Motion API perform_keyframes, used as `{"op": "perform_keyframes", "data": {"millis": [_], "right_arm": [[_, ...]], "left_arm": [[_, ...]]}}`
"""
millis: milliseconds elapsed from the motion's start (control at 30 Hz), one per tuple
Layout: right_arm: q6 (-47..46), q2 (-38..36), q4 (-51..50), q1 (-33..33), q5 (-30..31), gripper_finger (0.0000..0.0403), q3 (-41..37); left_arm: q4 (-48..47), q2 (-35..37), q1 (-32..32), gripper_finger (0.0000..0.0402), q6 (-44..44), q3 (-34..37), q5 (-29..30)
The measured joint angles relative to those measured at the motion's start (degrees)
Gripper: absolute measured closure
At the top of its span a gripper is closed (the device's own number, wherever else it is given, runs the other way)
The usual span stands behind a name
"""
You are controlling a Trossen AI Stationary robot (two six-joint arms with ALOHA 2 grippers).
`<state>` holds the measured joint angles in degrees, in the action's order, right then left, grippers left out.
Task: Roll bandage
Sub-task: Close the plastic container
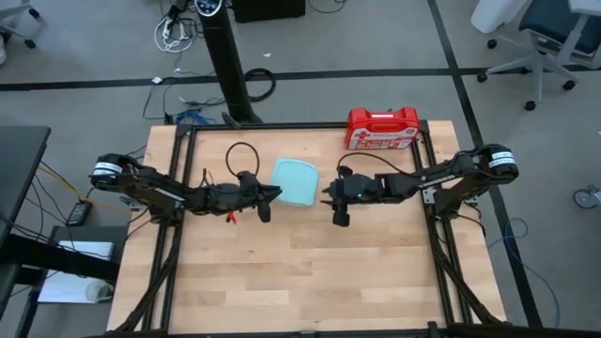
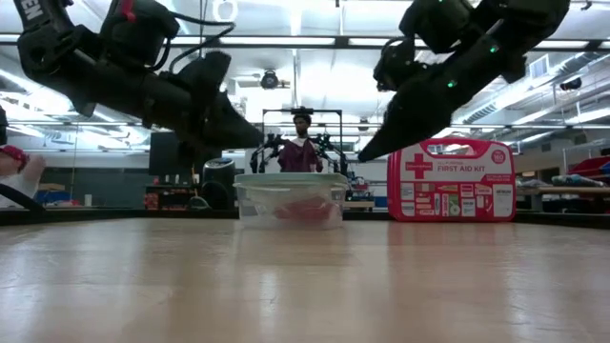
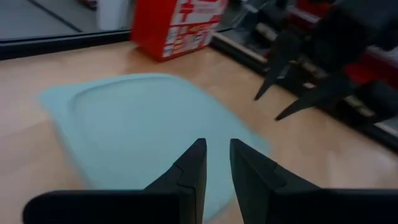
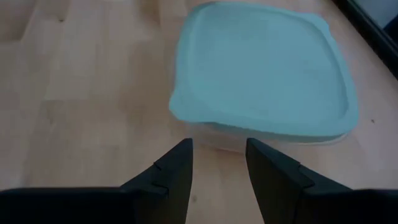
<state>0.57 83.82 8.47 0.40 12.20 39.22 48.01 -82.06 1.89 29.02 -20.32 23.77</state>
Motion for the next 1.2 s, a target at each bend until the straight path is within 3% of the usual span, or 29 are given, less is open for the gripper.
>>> {"op": "perform_keyframes", "data": {"millis": [167,300,367,433,567,867,1200], "right_arm": [[0.1,1.9,3.8,-1.7,0.7,0.0253,0.0],[4.4,1.6,8.0,-2.6,12.0,0.0253,0.0],[9.7,2.1,11.3,-4.0,14.4,0.0253,0.0],[10.7,3.2,13.1,-6.5,11.1,0.0253,0.0],[7.3,6.7,15.4,-12.2,-1.5,0.0253,0.0],[9.7,7.4,16.0,-14.5,-5.2,0.0253,0.0],[17.7,7.7,14.4,-13.7,-16.2,0.0253,0.0]], "left_arm": [[-5.0,0.0,-0.4,0.0325,-0.1,0.0,3.8],[-9.3,0.0,-1.6,0.0325,-0.2,0.0,8.0],[-11.9,0.0,-2.4,0.0325,-0.2,0.0,9.3],[-12.2,0.0,-2.9,0.0325,0.0,0.0,9.6],[-11.1,0.0,-3.0,0.0325,-0.1,0.0,7.4],[-13.5,0.1,-2.9,0.0325,0.3,-0.1,5.0],[-13.5,0.1,-2.9,0.0325,-1.4,-0.1,5.5]]}}
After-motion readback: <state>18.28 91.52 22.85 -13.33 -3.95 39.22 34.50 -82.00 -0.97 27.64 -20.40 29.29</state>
